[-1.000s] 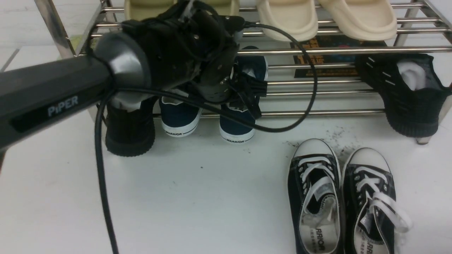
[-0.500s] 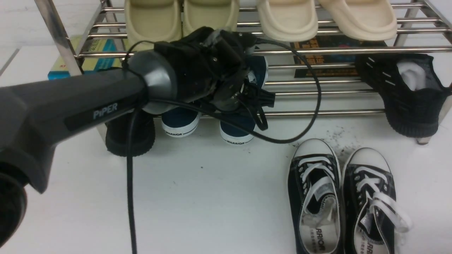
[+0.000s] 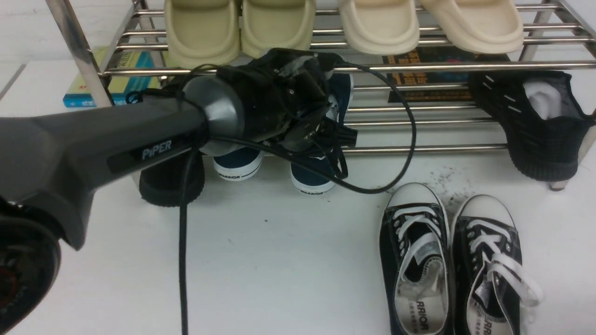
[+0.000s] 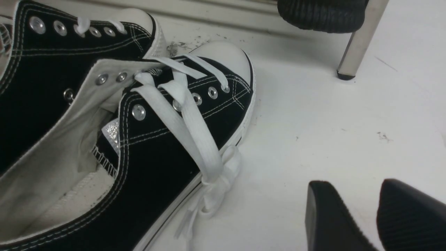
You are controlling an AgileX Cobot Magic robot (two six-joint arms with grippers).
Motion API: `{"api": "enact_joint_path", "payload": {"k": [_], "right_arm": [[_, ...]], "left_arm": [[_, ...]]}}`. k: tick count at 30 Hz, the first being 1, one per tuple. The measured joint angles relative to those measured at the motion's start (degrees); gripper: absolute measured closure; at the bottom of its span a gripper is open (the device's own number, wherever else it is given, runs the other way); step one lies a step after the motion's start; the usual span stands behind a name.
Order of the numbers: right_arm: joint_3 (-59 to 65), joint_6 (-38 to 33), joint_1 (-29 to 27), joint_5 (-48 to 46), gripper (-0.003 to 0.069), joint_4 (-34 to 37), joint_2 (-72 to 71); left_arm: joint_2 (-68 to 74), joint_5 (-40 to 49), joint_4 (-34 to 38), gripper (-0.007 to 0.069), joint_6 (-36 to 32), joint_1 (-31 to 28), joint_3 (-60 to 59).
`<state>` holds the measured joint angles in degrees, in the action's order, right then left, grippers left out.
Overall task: Take the shoes off the shelf with your hand on the white table.
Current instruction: 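Grasp a shoe standing on the lower shelf of the shoe rack with the left gripper, then set the held shoe down on the floor in front of the rack with the left gripper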
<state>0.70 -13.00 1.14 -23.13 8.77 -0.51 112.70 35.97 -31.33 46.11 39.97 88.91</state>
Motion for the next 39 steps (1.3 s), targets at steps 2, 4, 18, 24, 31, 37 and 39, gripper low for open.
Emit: {"api": "enact_joint_path", "payload": {"k": [2, 4, 18, 24, 31, 37, 39], "right_arm": [[0.00, 0.00, 0.00, 0.00, 0.0419, 0.00, 0.00], [0.00, 0.00, 0.00, 0.00, 0.0419, 0.00, 0.00], [0.00, 0.00, 0.00, 0.00, 0.0419, 0.00, 0.00], [0.00, 0.00, 0.00, 0.00, 0.0419, 0.00, 0.00], [0.00, 0.00, 0.00, 0.00, 0.0419, 0.00, 0.00], [0.00, 0.00, 0.00, 0.00, 0.0419, 0.00, 0.00], [0.00, 0.00, 0.00, 0.00, 0.0419, 0.00, 0.00]], "left_arm": [[-0.57, 1.11, 0.89, 0.0580, 0.00, 0.00, 0.00], [-2.27, 4.22, 3.52, 0.0583, -0.12, 0.55, 0.00], [-23.87, 29.34, 12.58, 0.0584, -3.72, 17.30, -0.67], [-25.21, 34.75, 4.99, 0.0584, 9.61, 22.99, -9.33], [-25.40, 27.77, 0.00, 0.0584, 29.85, 23.77, -23.42], [-25.40, 15.27, -5.25, 0.0584, 45.89, 23.77, -33.52], [-25.22, 12.26, -8.20, 0.0584, 50.77, 23.77, -35.19]]}}
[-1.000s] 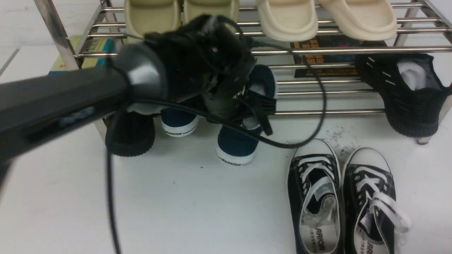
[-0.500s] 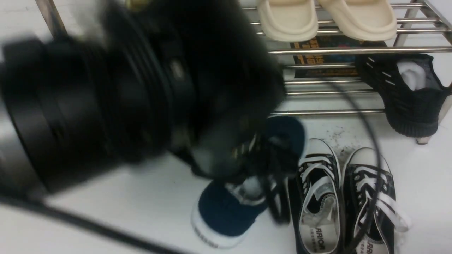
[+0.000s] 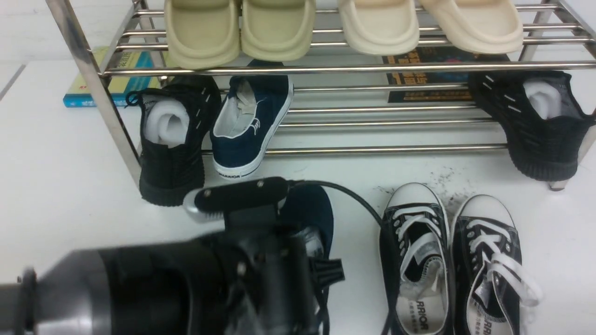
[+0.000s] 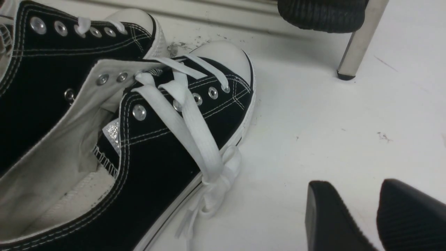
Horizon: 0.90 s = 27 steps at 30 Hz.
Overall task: Take the shoes off the shelf with your hand on the white table.
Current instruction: 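Set the held shoe down on the floor in front of the rack with the left gripper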
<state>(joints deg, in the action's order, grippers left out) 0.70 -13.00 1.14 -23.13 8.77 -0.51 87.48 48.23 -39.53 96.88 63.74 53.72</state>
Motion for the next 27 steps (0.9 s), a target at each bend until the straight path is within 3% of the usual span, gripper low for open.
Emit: {"api": "enact_joint_path", "payload": {"k": [6, 18, 26, 27], "right_arm": [[0.00, 0.00, 0.00, 0.00, 0.0419, 0.00, 0.00], [0.00, 0.00, 0.00, 0.00, 0.0419, 0.00, 0.00], [0.00, 0.00, 0.00, 0.00, 0.0419, 0.00, 0.00], [0.00, 0.00, 0.00, 0.00, 0.0419, 0.00, 0.00]], "left_arm": [[2.09, -1.15, -4.69, 0.0584, 8.11, 0.00, -0.93], [6.39, -1.99, -4.28, 0.0548, 11.20, 0.00, -0.93], [5.15, -2.32, -3.24, 0.0349, 10.32, 0.00, -0.80], [4.95, -2.31, -3.01, 0.0298, 10.05, 0.00, -0.76]]}}
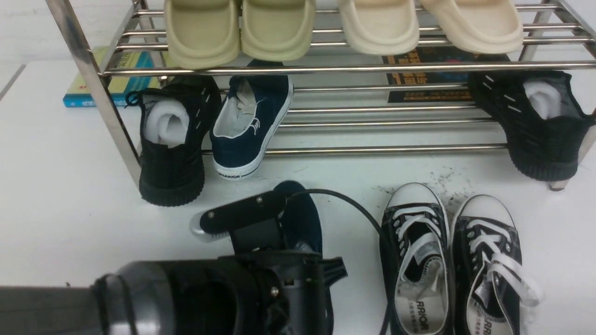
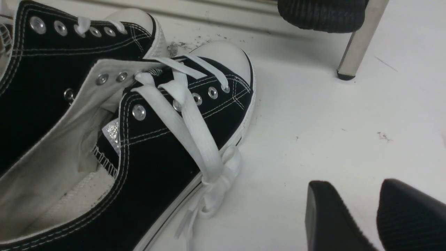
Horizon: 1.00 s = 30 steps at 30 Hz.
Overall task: Take the shoes off the shelf with your hand on the white table.
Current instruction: 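Set the held shoe down on the floor in front of the rack with the left gripper, then grasp the leftmost shoe on the bottom shelf of the shoe rack with the left gripper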
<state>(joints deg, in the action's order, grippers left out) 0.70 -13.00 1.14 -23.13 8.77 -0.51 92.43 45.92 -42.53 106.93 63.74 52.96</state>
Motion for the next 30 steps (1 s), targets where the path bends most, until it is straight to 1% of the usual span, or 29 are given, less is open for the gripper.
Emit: {"api": "enact_joint_path", "payload": {"k": [3, 6, 7, 8, 9, 11, 12, 13, 14, 18, 19, 20, 21, 23, 24, 26, 30], "right_arm": [[0.00, 0.00, 0.00, 0.00, 0.0419, 0.00, 0.00], [0.00, 0.00, 0.00, 0.00, 0.0419, 0.00, 0.00], [0.00, 0.00, 0.00, 0.00, 0.0419, 0.00, 0.00], [0.00, 0.00, 0.00, 0.00, 0.0419, 0.00, 0.00], [0.00, 0.00, 0.00, 0.00, 0.0419, 0.00, 0.00], [0.00, 0.00, 0.00, 0.00, 0.0419, 0.00, 0.00], [0.00, 0.00, 0.00, 0.00, 0.0419, 0.00, 0.00], [0.00, 0.00, 0.00, 0.00, 0.0419, 0.00, 0.00], [0.00, 0.00, 0.00, 0.00, 0.0419, 0.00, 0.00], [0.00, 0.00, 0.00, 0.00, 0.0419, 0.00, 0.00], [0.00, 0.00, 0.00, 0.00, 0.0419, 0.00, 0.00], [0.00, 0.00, 0.00, 0.00, 0.0419, 0.00, 0.00], [0.00, 0.00, 0.00, 0.00, 0.0419, 0.00, 0.00], [0.00, 0.00, 0.00, 0.00, 0.0419, 0.00, 0.00], [0.00, 0.00, 0.00, 0.00, 0.0419, 0.00, 0.00], [0.00, 0.00, 0.00, 0.00, 0.0419, 0.00, 0.00], [0.00, 0.00, 0.00, 0.00, 0.0419, 0.00, 0.00]], "left_arm": [[-0.68, 0.30, 0.74, 0.0193, -0.49, 0.00, 0.00], [-2.12, 0.51, 2.10, 0.0160, -2.01, 0.00, 0.00], [-3.95, 1.02, 3.44, 0.0150, -4.19, 0.00, 0.60], [-4.92, 1.25, 4.06, 0.0148, -5.50, 0.00, 0.91], [-7.91, 2.10, 5.59, 0.0146, -9.73, 0.00, 3.20], [-11.26, 2.78, 6.35, 0.0150, -14.88, -0.22, 6.74], [-11.90, 2.95, 6.49, 0.0151, -15.98, -0.27, 7.65], [-13.68, 3.93, 6.72, 0.0162, -19.79, -0.89, 11.16], [-14.34, 4.73, 6.74, 0.0170, -22.02, -1.62, 13.27], [-13.92, 9.80, 6.74, 0.0240, -35.26, -5.61, 22.27], [-12.72, 11.69, 6.68, 0.0302, -40.39, -7.04, 24.73], [-11.59, 12.95, 6.63, 0.0356, -43.54, -7.91, 26.19], [-10.55, 13.59, 6.63, 0.0392, -45.62, -8.48, 26.93], [-7.55, 15.69, 6.90, 0.0523, -49.56, -9.47, 28.92], [-5.92, 16.32, 7.09, 0.0569, -51.07, -9.87, 29.63], [-3.30, 16.94, 7.42, 0.0610, -52.74, -10.56, 30.57], [2.13, 17.10, 10.38, 0.0623, -54.03, -13.27, 32.75]]}}
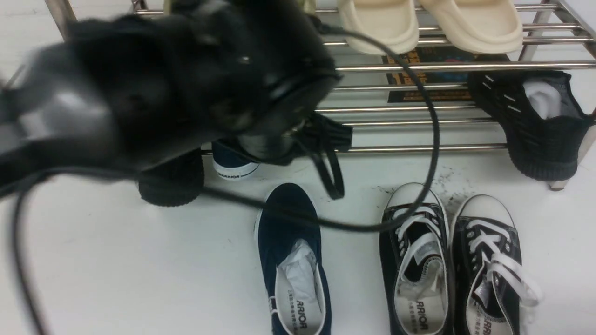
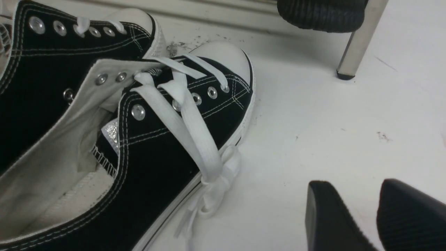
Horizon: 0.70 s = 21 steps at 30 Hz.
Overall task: Take the shoes off the shelf with your hand on the white table.
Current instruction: 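Grasp the leftmost shoe on the bottom shelf of the shoe rack with the left gripper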
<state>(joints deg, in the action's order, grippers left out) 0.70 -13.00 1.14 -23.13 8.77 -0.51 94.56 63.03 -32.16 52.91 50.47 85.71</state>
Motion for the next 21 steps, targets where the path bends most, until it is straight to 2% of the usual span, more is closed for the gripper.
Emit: {"api": "enact_joint_path", "payload": {"k": [3, 6, 8, 13, 16, 17, 19, 20, 21], "right_arm": [[0.00, 0.00, 0.00, 0.00, 0.0419, 0.00, 0.00], [0.00, 0.00, 0.00, 0.00, 0.0419, 0.00, 0.00], [0.00, 0.00, 0.00, 0.00, 0.0419, 0.00, 0.00], [0.00, 0.00, 0.00, 0.00, 0.0419, 0.00, 0.00], [0.00, 0.00, 0.00, 0.00, 0.0419, 0.00, 0.00], [0.00, 0.00, 0.00, 0.00, 0.0419, 0.00, 0.00], [0.00, 0.00, 0.00, 0.00, 0.0419, 0.00, 0.00], [0.00, 0.00, 0.00, 0.00, 0.0419, 0.00, 0.00], [0.00, 0.00, 0.00, 0.00, 0.0419, 0.00, -0.05]], "left_arm": [[2.01, -0.65, 3.79, 0.0622, -1.38, -3.45, 1.72], [3.80, -2.94, 9.84, 0.0614, -6.73, -9.34, 2.77], [4.60, -4.55, 11.34, 0.0601, -10.11, -11.65, 2.77], [6.01, -9.53, 11.30, 0.0535, -15.87, -12.52, 2.77], [7.33, -12.90, 9.83, 0.0415, -17.84, -12.36, 2.77], [7.42, -12.99, 9.68, 0.0407, -17.91, -12.36, 2.77], [8.69, -13.76, 6.71, 0.0294, -18.11, -12.36, 2.77], [8.80, -13.82, 6.46, 0.0294, -18.10, -12.36, 2.77], [9.64, -14.02, 4.77, 0.0238, -18.10, -12.36, 2.77]]}}
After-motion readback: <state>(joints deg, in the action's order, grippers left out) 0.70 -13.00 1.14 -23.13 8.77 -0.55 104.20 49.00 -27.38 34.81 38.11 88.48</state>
